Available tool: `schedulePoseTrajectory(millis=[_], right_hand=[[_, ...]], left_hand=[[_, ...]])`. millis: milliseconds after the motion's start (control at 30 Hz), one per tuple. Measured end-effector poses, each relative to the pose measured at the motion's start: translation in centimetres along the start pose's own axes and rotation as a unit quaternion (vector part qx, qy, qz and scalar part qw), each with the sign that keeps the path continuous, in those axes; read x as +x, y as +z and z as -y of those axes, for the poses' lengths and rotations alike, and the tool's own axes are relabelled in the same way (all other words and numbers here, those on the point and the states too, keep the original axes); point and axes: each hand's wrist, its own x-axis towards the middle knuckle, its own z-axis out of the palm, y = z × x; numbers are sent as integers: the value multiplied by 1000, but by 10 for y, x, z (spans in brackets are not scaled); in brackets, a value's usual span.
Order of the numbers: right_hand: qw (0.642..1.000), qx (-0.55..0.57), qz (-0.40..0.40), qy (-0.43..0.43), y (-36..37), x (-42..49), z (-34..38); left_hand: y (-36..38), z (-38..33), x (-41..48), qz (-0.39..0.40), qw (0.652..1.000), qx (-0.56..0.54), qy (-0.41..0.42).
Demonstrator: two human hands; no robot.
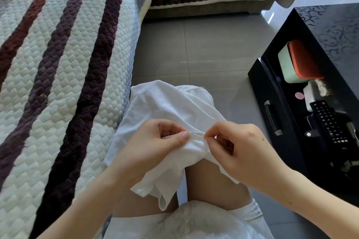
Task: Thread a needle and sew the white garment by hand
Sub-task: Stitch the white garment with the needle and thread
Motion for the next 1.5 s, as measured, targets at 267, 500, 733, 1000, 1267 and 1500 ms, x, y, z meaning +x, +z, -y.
schedulePoseTrajectory(millis=[267,500,733,1000,1267,1500], right_hand=[[1000,5,-3,-2,0,2,0],[1000,-7,-3,-8,0,2,0],[1000,-3,0,-15,-2,2,2],[1000,-11,8,-14,1,3,1],[997,-78,15,-15,8,7,3],[996,-85,16,-22,12,9,4]], left_hand=[[0,-1,0,-2,1000,4,0],[1,-2,0,-3,1000,12,7],[0,-1,0,-2,1000,15,7],[0,-2,0,5,999,36,17],[4,-3,-1,-1,994,93,57],[8,-4,-2,18,993,94,63]])
